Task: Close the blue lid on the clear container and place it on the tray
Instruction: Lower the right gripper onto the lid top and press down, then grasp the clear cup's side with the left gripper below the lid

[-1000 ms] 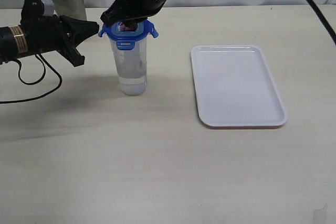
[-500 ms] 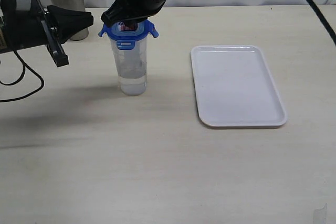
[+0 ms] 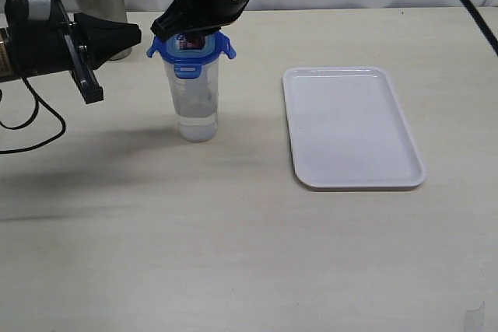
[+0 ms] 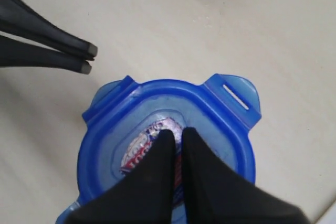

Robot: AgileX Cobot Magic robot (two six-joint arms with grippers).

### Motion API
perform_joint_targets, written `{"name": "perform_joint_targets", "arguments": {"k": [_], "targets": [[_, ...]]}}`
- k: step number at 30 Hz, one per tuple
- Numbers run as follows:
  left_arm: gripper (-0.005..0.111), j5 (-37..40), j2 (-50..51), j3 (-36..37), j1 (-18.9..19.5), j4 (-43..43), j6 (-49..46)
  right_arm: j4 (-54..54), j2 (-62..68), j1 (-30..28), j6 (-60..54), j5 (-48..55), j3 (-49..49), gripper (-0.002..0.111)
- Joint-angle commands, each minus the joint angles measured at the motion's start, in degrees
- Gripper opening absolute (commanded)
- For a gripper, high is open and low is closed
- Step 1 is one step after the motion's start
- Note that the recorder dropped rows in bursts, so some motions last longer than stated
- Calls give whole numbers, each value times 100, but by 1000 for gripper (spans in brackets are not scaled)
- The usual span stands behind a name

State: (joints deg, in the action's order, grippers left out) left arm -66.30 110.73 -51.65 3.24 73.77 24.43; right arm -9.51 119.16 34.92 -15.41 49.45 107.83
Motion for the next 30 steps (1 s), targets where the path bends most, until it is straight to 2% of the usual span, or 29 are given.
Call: {"name": "perform_joint_targets", "arguments": {"k": [1, 8, 12, 19, 30], "targets": [[0, 47, -33, 7, -92, -85, 76, 8, -77, -12, -95, 177, -55, 5], [0, 84, -33, 7, -103, -95, 76, -63, -169, -12, -246, 146, -55, 5], [0, 141, -33, 7, -160, -159, 76, -673, -264, -12, -782, 51, -55, 5], [0, 359, -33, 7, -344, -205, -48, -648, -276, -12, -782, 26, -76, 5], [0, 370, -44, 7, -229, -266, -48, -610, -193, -12, -782, 169, -155, 5]]}}
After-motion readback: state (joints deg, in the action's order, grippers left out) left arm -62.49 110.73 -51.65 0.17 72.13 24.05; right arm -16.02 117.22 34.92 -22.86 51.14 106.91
